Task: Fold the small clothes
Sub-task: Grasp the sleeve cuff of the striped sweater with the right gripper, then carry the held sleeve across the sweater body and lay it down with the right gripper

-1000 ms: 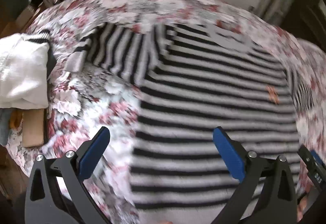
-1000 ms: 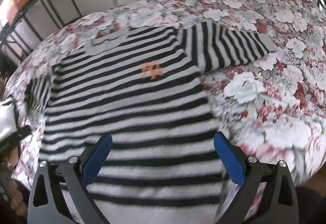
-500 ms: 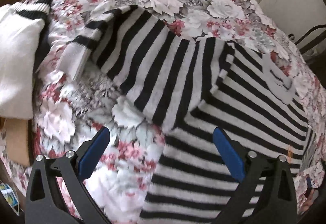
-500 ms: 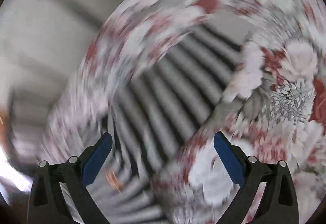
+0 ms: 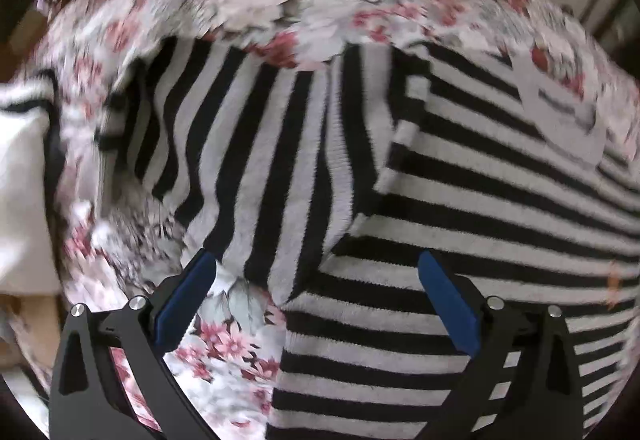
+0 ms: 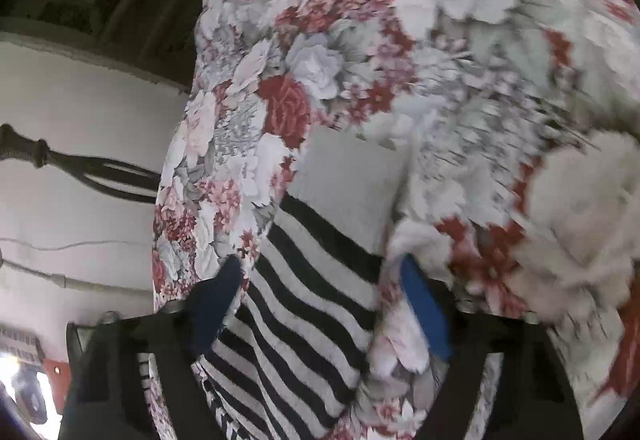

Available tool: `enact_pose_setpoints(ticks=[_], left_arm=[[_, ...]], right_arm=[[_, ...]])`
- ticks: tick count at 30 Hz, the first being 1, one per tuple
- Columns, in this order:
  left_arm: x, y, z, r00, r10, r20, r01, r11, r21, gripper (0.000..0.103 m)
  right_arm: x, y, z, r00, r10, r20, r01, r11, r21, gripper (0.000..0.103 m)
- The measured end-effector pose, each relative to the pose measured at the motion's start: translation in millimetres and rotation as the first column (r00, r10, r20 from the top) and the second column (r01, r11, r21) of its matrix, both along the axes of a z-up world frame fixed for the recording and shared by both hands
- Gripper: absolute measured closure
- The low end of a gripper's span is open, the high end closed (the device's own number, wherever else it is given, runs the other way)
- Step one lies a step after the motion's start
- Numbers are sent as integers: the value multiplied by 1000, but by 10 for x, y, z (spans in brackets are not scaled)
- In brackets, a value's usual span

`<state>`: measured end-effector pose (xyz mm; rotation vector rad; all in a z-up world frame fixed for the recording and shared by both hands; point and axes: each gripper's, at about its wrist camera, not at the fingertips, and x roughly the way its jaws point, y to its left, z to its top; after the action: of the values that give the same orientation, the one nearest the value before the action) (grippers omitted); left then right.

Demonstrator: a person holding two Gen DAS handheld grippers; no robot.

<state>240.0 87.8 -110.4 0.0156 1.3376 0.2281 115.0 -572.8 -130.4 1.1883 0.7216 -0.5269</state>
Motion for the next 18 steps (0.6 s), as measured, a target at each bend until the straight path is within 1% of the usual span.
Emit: enact_pose_setpoints(ticks=[1,2,3,5,6,7,8,11,12,13,14,15,16,17,18], left_arm=[[15,-45,-22,1000,-17,-5,18,1000,16,4],[39,-101,-50,999,-32,-10,32,999,27,4],[49,-135,-74,999,-43,-15,44,998,35,4],[86,-200,-125,998,-61,-23,62,997,46,4],[90,-226,-140,998,-66,-23,67,996,52,4],[53,-258,-144,997,-72,-21,73,995,60,4],[78,-290,-148,997,-76,-17,77,995,61,4],[28,-439,-132,996,-90,13,90,996,19,4],[33,-491,-133,995,-94,18,94,996,5,4],[36,-556,-144,995,-96,21,96,995,-11,4],[64,-672,-160,994,-104,24,105,994,-29,4],[56,-748,-174,993,-112,27,113,993,-39,4],[81,-909,-190,991,-127,32,128,991,-43,4],[100,-1059,-194,988,-148,38,150,988,-38,4],[131,-1296,-185,981,-187,47,188,982,-25,4]], right_arm=[[38,-23,-28,1000,4,-11,-4,1000,-12,35],[88,-50,-58,1000,6,-22,-7,1000,-17,37],[94,-73,-79,999,3,-32,-4,1000,-21,44],[143,-100,-104,999,8,-41,-9,1000,-28,64],[151,-102,-89,999,16,-49,-18,999,-38,70],[177,-96,-67,998,28,-48,-30,999,-46,88],[184,-79,28,999,37,-18,-38,998,-55,96],[246,-30,379,994,48,93,-38,994,-105,96],[236,-4,509,993,60,103,-43,987,-153,96],[233,9,555,995,58,82,-42,980,-194,96],[216,-1,531,998,49,40,-39,975,-217,96],[171,-45,399,999,22,-27,-27,978,-206,96],[106,-100,249,996,-10,-90,-6,984,-179,96],[55,-134,154,991,-32,-129,11,987,-160,96],[-15,-176,29,986,-55,-156,36,992,-123,96]])
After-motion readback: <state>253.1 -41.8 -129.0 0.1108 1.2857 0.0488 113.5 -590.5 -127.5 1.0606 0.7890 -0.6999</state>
